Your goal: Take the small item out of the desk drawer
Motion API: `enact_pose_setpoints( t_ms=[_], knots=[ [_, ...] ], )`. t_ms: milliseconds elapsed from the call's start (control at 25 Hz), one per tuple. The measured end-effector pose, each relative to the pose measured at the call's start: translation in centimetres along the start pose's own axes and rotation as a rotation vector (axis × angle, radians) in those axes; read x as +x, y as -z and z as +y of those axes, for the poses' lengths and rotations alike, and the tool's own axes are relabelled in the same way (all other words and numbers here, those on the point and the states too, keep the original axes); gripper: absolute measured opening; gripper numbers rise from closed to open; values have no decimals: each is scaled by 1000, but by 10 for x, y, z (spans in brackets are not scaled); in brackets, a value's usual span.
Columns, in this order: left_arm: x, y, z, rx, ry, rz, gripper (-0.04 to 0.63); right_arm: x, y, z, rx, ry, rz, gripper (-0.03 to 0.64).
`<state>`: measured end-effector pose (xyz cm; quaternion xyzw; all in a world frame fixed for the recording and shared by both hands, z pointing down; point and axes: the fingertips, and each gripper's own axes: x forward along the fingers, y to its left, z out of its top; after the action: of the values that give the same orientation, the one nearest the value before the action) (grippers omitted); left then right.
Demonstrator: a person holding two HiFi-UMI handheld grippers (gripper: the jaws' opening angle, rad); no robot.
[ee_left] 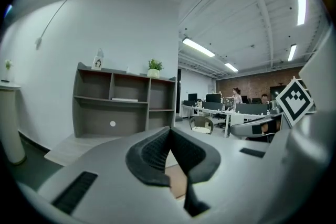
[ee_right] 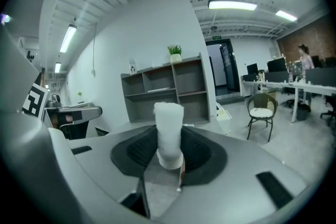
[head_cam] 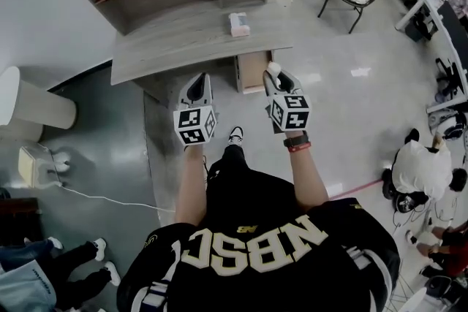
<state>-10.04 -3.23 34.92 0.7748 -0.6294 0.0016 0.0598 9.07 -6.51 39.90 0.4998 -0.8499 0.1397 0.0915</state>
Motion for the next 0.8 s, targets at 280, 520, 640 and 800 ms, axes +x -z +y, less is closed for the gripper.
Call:
enact_pose_setpoints(
  t_ms=[280, 520, 640, 800],
  knots=[
    [-23, -49, -10, 101, -22, -107, 12, -32, -49, 11, -53, 5, -121, 137],
    [-35, -68, -22, 106, -23, -155, 12, -53, -66, 13, -79, 10, -174, 137],
    [-36, -64, -27, 107, -18, -148, 12, -59, -66, 11, -78, 16, -184, 137],
    [-37, -60, -30, 105, -9, -137, 12, -61, -69, 10, -75, 17, -195, 137]
  ],
)
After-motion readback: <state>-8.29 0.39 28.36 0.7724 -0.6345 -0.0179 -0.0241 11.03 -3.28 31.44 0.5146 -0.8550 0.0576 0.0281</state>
